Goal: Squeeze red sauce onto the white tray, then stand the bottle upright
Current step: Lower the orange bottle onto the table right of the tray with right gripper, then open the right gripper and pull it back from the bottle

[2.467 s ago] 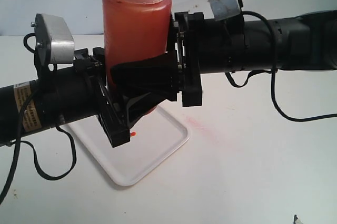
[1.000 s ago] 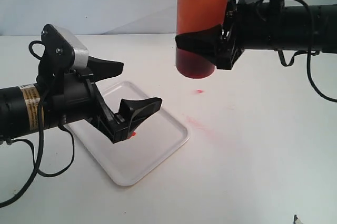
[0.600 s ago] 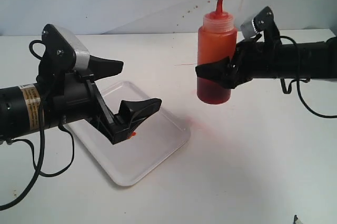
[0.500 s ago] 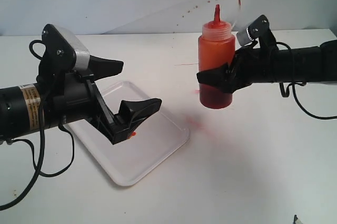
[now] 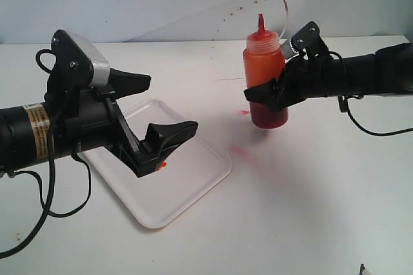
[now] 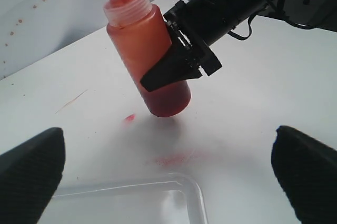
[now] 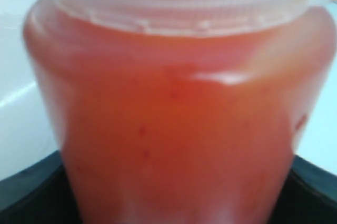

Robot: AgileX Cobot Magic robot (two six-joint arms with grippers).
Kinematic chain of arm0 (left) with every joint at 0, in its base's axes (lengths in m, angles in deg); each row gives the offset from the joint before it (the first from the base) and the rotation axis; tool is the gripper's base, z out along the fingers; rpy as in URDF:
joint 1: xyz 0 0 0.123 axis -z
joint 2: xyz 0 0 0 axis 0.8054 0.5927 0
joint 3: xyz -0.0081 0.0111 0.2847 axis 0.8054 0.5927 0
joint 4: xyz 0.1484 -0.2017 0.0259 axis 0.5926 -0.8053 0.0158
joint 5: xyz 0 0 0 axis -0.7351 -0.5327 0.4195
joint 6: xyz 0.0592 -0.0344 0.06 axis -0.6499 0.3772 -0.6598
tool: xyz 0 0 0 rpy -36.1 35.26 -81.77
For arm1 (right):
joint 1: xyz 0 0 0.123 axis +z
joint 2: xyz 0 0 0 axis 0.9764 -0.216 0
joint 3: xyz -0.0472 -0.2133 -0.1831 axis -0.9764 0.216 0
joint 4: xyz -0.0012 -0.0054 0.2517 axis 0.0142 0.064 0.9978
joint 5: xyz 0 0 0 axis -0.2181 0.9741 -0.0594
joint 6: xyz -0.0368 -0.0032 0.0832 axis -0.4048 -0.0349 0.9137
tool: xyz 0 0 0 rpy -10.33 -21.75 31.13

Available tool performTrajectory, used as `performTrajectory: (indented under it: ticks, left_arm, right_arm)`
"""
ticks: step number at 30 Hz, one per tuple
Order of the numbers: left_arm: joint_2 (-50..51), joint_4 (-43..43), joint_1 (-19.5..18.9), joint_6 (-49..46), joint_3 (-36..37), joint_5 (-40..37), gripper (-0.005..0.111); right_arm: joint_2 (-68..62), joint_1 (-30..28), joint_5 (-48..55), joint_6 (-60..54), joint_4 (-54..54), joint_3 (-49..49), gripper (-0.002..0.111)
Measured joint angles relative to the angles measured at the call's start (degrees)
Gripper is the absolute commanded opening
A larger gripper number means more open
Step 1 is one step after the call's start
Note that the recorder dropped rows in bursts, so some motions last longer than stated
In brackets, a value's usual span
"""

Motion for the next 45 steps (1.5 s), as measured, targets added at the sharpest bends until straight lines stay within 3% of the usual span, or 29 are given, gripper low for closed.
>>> performTrajectory:
  ticks: [18,20,22,24,28,30,45]
  left_arm:
    - [0.0,0.0,0.0,0.0,0.0,0.0,0.104]
    - [0.0,0.0,0.0,0.0,0.0,0.0,0.104]
    - [0.0,0.0,0.0,0.0,0.0,0.0,0.104]
    - [0.0,0.0,0.0,0.0,0.0,0.0,0.104]
    - [0.0,0.0,0.0,0.0,0.0,0.0,0.104]
    - [0.0,0.0,0.0,0.0,0.0,0.0,0.104]
    - [0.0,0.0,0.0,0.0,0.0,-0.46,0.104]
  right_arm:
    - [-2.99,0.0,-0.83,0.0,1.88,-0.09,0.0]
    - [-2.99,0.0,-0.83,0.0,1.63,-0.09,0.007]
    - [-2.99,0.0,-0.71,0.0,0.66,-0.09,0.021]
    - [-2.99,-0.12,0.0,0.0,-0.69,-0.22,0.039]
    - [-2.99,-0.24,1.28,0.13,-2.05,-0.22,0.09]
    - [-3.09,-0.24,1.36,0.63,-2.73,-0.22,0.103]
    - [-2.27,-0.24,1.62,6.72,-6.96,-0.22,0.105]
